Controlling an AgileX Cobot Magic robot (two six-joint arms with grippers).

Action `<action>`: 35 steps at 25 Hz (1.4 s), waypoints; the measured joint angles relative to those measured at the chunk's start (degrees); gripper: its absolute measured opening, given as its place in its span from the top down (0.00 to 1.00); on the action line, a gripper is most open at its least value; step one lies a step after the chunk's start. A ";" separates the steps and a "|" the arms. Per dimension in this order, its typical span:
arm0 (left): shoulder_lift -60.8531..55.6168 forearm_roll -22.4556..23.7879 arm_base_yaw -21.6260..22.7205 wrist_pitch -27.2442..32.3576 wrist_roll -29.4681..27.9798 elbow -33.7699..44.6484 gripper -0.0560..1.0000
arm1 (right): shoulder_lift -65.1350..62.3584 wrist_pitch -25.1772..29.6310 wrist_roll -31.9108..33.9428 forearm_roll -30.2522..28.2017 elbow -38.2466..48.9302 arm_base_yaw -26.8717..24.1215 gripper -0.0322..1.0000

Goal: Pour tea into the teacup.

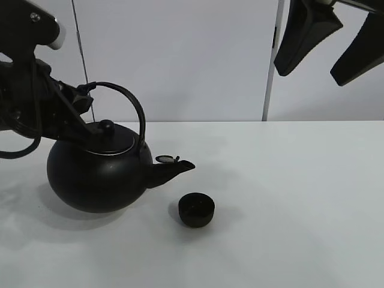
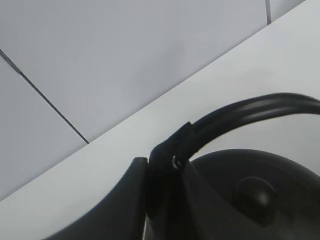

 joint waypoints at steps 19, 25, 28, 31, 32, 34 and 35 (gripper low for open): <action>2.85 1.41 0.00 -1.68 -3.93 -0.06 0.83 | 0.00 0.00 0.00 0.00 0.00 0.00 0.48; 2.85 1.54 0.00 -1.43 -0.34 -0.86 0.83 | 0.00 -0.12 0.00 0.00 0.00 0.00 0.48; 2.85 1.54 0.00 -0.81 1.55 -1.98 0.83 | 0.00 -0.14 0.00 0.00 0.00 0.00 0.48; 2.85 1.54 0.00 -0.37 3.26 -2.47 0.83 | 0.00 -0.14 0.00 0.00 0.00 0.00 0.48; 2.85 1.54 0.00 -0.11 3.57 -2.60 0.83 | 0.00 -0.14 0.00 0.00 0.00 0.00 0.48; 2.85 1.54 0.00 0.10 4.31 -2.61 0.83 | 0.00 -0.14 0.00 0.00 0.00 0.00 0.48; 2.85 1.54 0.00 0.24 4.90 -2.61 0.83 | 0.00 -0.14 0.00 0.00 0.00 0.00 0.48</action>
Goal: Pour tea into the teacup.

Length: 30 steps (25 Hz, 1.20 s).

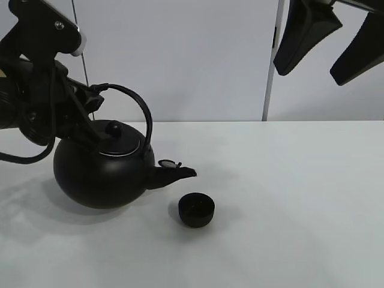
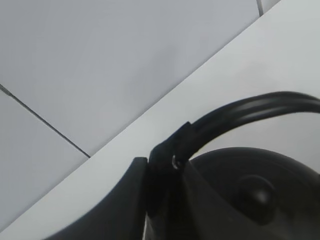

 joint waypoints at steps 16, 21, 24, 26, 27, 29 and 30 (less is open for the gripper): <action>0.00 0.00 0.00 1.07 2.43 0.00 0.83 | 0.00 -0.11 0.00 0.00 0.00 0.00 0.48; 0.00 0.00 0.00 1.07 2.43 0.00 0.83 | 0.00 -0.11 0.00 0.00 0.00 0.00 0.48; 0.00 0.00 0.00 1.01 2.43 0.00 0.83 | 0.00 -0.11 0.00 0.00 0.00 0.00 0.48; 0.00 0.00 0.00 1.01 2.43 0.00 0.83 | 0.00 -0.11 0.00 0.00 0.00 0.00 0.48; 0.00 0.00 0.00 1.01 2.43 0.00 0.83 | 0.00 -0.11 0.00 0.00 0.00 0.00 0.48; 0.00 0.00 0.00 1.01 2.43 0.00 0.83 | 0.00 -0.11 0.00 0.00 0.00 0.00 0.48; 0.00 0.00 0.00 1.01 2.43 0.00 0.83 | 0.00 -0.11 0.00 0.00 0.00 0.00 0.48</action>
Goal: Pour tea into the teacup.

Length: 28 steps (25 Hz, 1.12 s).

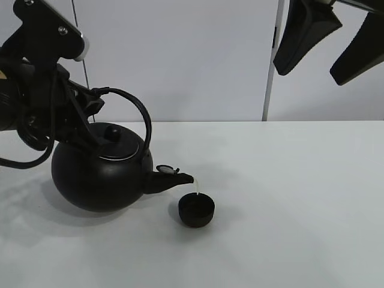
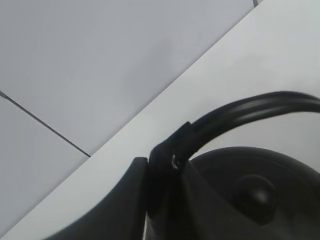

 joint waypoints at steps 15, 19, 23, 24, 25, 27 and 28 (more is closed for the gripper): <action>0.00 0.00 0.00 -1.86 -13.47 0.31 0.83 | 0.00 0.00 0.00 0.00 0.00 0.00 0.48; 0.00 0.00 0.00 -3.42 -21.68 0.31 0.83 | 0.00 0.00 0.00 0.00 0.00 0.00 0.48; 0.00 1.68 0.00 -7.62 -31.33 1.91 0.83 | 0.00 0.06 0.00 0.00 0.00 0.00 0.48; 0.00 2.73 0.00 -9.50 -34.00 2.98 0.83 | 0.00 0.06 0.00 0.00 0.00 0.00 0.48; 0.00 3.86 0.06 -11.71 -36.41 4.25 0.83 | 0.00 0.06 0.00 0.00 0.00 0.00 0.48; 0.00 5.94 0.86 -15.03 -40.00 6.63 0.83 | 0.00 0.06 0.00 0.00 0.00 0.00 0.48; -0.07 6.94 1.60 -15.99 -41.26 7.81 0.83 | 0.00 0.06 0.00 0.00 0.00 0.00 0.48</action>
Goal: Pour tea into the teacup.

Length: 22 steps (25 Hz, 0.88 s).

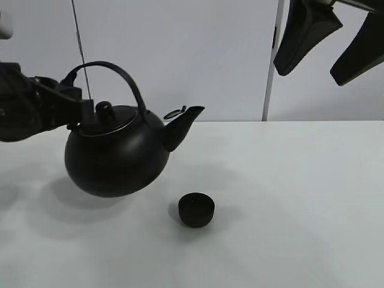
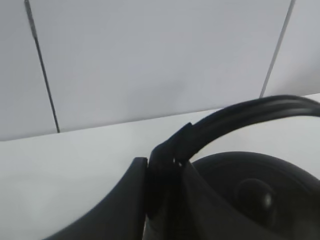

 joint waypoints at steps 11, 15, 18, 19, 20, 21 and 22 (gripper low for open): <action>-0.11 9.57 8.55 -6.56 -4.44 8.91 0.83 | 0.00 0.35 0.00 0.30 0.00 0.00 0.48; -0.11 9.78 9.33 -6.62 -4.89 10.68 0.83 | 0.00 0.39 0.00 0.49 0.00 0.00 0.48; -0.11 9.57 9.45 -6.62 -4.82 11.81 0.83 | 0.00 0.41 0.00 0.53 0.00 0.00 0.48; -0.11 9.44 9.45 -6.62 -4.66 12.17 0.83 | 0.00 0.46 0.00 0.60 0.00 0.00 0.48; -0.11 9.31 9.45 -6.62 -4.39 12.42 0.83 | 0.00 0.46 0.00 0.65 0.00 0.00 0.48; -0.11 9.14 9.45 -6.62 -4.01 12.62 0.83 | 0.00 0.46 0.00 0.65 0.00 0.00 0.48; -0.11 8.62 9.45 -6.64 -3.77 12.89 0.83 | 0.00 0.46 0.00 0.65 0.00 0.00 0.48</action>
